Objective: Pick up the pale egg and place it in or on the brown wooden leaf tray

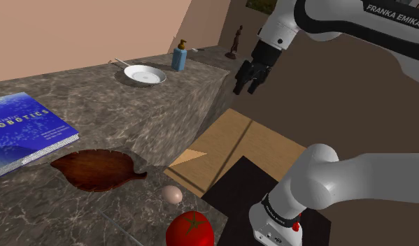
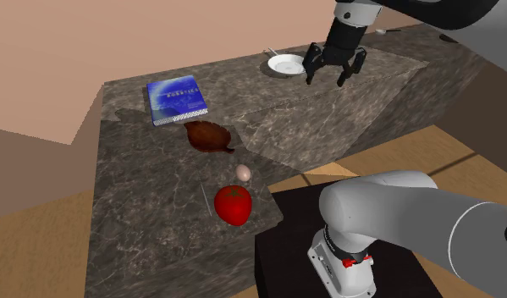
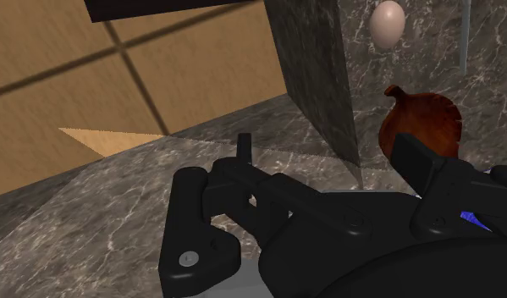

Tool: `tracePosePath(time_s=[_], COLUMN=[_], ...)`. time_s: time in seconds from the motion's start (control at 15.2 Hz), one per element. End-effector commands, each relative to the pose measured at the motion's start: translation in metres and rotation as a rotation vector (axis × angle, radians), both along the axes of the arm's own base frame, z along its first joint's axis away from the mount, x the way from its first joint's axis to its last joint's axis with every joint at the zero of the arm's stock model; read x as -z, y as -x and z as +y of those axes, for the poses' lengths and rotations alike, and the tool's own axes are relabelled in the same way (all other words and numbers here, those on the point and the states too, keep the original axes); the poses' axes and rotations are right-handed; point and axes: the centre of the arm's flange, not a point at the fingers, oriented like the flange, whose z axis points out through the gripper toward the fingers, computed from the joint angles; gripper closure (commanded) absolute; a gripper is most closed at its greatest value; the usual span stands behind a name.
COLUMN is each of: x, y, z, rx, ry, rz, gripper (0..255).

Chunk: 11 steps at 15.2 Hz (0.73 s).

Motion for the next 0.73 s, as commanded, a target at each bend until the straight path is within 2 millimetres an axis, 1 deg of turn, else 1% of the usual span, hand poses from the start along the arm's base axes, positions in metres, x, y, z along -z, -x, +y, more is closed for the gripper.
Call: tracePosePath(time_s=[0.0, 0.66], x=[0.000, 0.103], y=[0.000, -0.005], z=[0.000, 0.084], rx=[0.000, -0.004], ry=[0.000, 0.012], rz=[0.000, 0.032], gripper=[0, 0])
